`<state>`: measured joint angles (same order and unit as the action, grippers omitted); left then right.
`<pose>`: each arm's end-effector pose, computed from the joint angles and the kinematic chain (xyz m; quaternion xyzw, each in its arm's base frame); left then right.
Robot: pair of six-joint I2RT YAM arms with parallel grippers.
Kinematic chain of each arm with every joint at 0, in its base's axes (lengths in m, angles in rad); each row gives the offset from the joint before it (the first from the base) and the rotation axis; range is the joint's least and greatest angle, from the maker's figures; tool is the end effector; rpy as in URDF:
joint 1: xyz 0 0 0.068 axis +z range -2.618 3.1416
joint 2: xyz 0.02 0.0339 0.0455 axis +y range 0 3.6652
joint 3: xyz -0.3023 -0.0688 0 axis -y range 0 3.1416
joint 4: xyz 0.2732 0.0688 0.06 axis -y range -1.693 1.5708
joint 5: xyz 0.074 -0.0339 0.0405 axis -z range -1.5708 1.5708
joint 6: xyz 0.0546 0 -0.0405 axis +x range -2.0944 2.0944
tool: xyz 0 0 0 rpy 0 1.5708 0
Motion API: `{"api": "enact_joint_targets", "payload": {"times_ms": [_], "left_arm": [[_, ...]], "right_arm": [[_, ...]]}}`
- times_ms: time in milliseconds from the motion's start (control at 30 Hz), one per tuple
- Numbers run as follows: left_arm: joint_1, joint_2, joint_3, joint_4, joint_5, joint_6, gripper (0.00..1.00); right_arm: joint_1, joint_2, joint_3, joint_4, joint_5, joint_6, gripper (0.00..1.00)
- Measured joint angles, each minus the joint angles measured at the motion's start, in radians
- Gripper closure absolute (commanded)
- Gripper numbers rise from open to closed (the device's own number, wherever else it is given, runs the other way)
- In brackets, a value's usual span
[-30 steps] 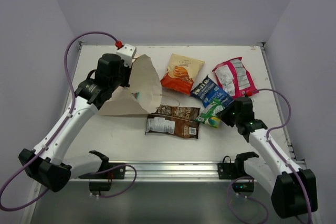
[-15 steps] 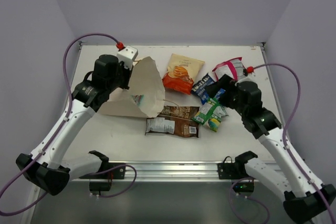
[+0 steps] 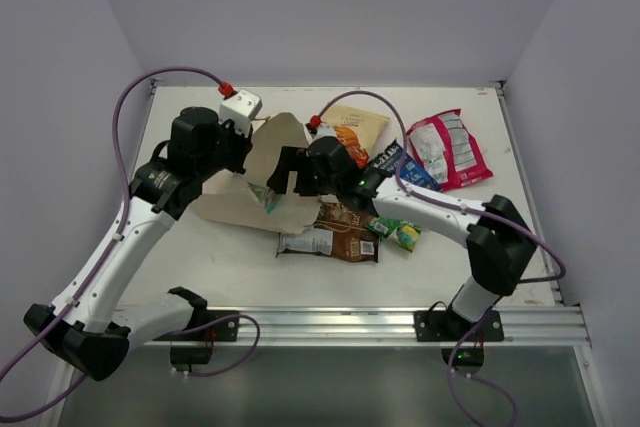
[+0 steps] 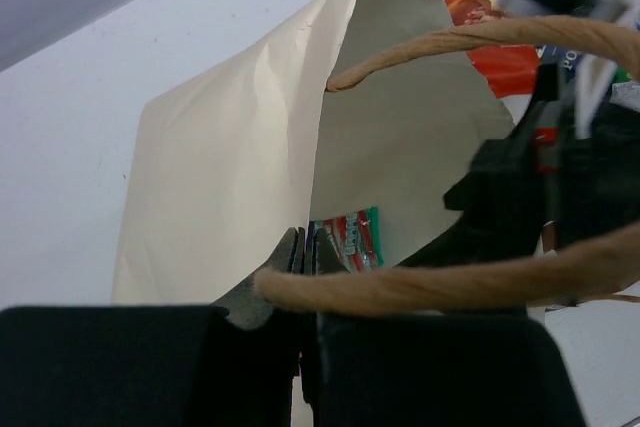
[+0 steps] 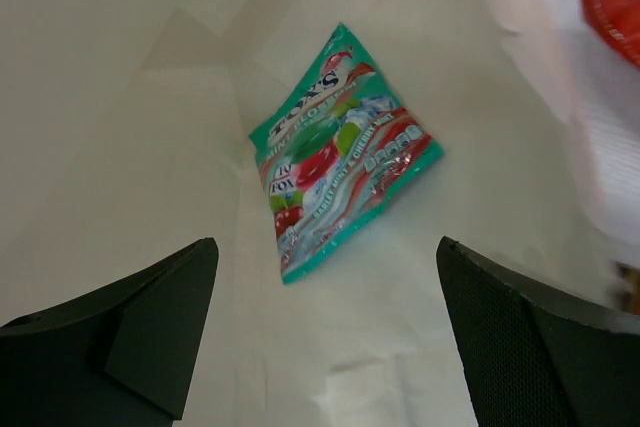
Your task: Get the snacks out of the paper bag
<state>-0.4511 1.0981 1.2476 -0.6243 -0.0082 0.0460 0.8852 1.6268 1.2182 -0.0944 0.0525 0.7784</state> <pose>0.2323 -0.1121 0.4239 0.2079 0.8279 -0.1014 0.5110 0.2707 0.3264 0.2999 -0.0326 0.8600 0.3608 0.3593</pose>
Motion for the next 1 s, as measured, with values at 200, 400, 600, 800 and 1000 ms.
{"api": "enact_joint_targets", "payload": {"times_ms": [200,400,600,800,1000], "left_arm": [[0.0,-0.004,0.0,0.0,0.042,0.0,1.0],[0.0,0.004,-0.003,-0.003,0.072,-0.008,1.0],[-0.004,0.012,-0.024,0.01,0.123,-0.028,1.0],[-0.008,0.043,-0.035,0.003,0.127,-0.046,1.0],[-0.01,0.042,-0.041,0.005,0.099,-0.052,1.0]], "right_arm": [[0.033,0.209,0.099,0.035,0.014,0.076,0.02],[0.038,0.352,0.184,-0.018,0.032,0.145,0.01],[0.038,0.437,0.226,0.062,-0.095,0.167,0.1],[0.037,0.555,0.301,0.141,-0.211,0.167,0.63],[0.037,0.57,0.303,0.162,-0.256,0.132,1.0]]}}
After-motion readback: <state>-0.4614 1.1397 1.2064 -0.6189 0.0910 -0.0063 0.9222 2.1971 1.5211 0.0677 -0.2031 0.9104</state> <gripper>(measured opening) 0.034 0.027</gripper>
